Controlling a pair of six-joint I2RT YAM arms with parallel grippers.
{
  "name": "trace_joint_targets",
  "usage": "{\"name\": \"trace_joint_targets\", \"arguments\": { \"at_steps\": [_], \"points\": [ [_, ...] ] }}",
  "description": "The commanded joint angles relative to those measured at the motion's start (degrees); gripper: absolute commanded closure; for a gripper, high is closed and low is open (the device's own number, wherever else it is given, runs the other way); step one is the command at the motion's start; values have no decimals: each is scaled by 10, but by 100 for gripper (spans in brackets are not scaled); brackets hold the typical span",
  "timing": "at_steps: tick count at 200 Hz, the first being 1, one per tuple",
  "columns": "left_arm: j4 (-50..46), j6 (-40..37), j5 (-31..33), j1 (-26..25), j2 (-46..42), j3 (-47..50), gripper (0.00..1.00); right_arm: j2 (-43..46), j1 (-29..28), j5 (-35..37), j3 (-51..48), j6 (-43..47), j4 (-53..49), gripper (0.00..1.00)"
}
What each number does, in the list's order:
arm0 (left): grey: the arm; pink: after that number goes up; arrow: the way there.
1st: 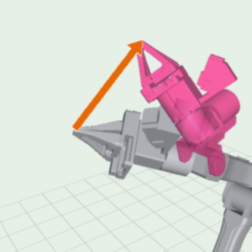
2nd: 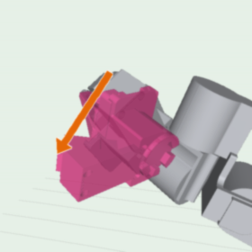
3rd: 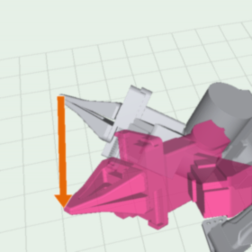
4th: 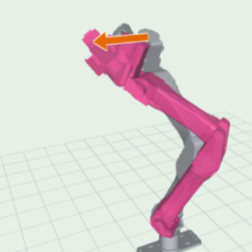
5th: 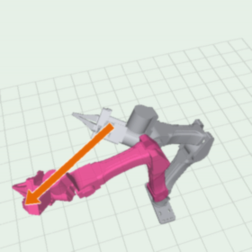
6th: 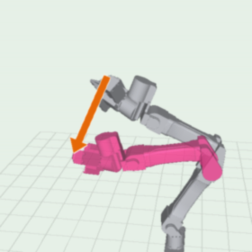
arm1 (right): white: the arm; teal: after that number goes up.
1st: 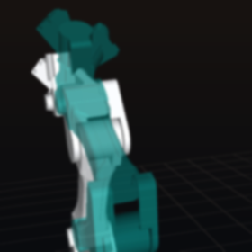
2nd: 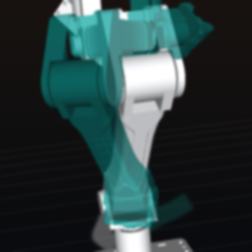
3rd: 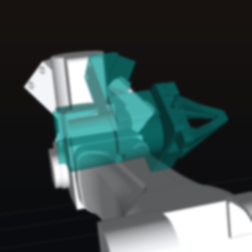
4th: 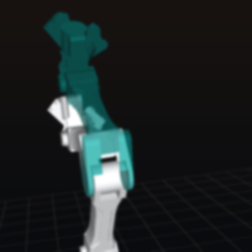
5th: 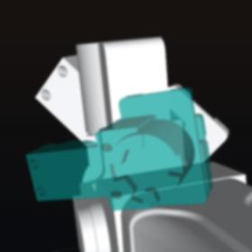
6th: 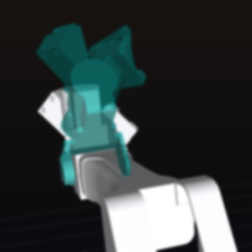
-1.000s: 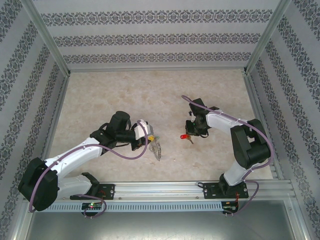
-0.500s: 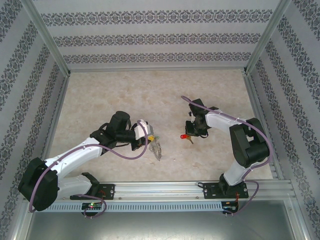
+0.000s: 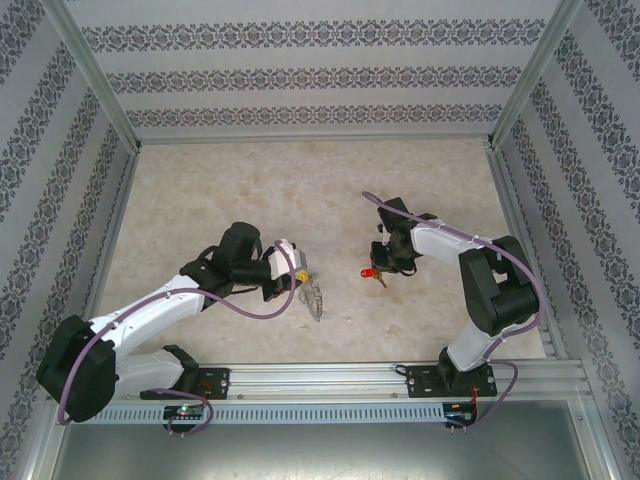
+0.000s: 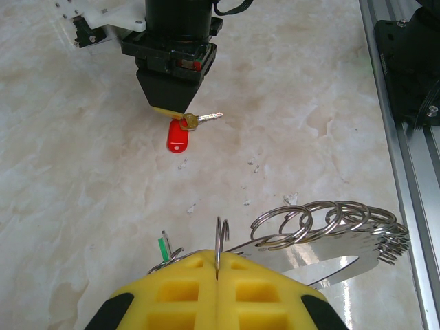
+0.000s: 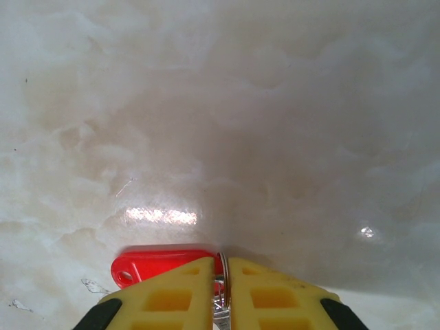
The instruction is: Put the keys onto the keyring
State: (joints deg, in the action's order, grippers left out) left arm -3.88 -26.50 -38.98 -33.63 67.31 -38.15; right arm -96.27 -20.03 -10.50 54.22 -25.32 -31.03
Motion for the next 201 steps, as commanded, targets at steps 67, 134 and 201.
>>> {"name": "trace_joint_targets", "arguments": {
  "at_steps": [67, 134, 201],
  "points": [
    [-2, 5, -26, 2, -8, -7, 100, 12, -5, 14, 5, -3, -5, 85],
    [-4, 4, -29, 2, -2, -12, 100, 15, -4, 18, 2, -5, 2, 86],
    [-1, 5, -36, 2, 7, -12, 100, 41, -8, 17, -5, 27, 5, 99]
  ]
}}
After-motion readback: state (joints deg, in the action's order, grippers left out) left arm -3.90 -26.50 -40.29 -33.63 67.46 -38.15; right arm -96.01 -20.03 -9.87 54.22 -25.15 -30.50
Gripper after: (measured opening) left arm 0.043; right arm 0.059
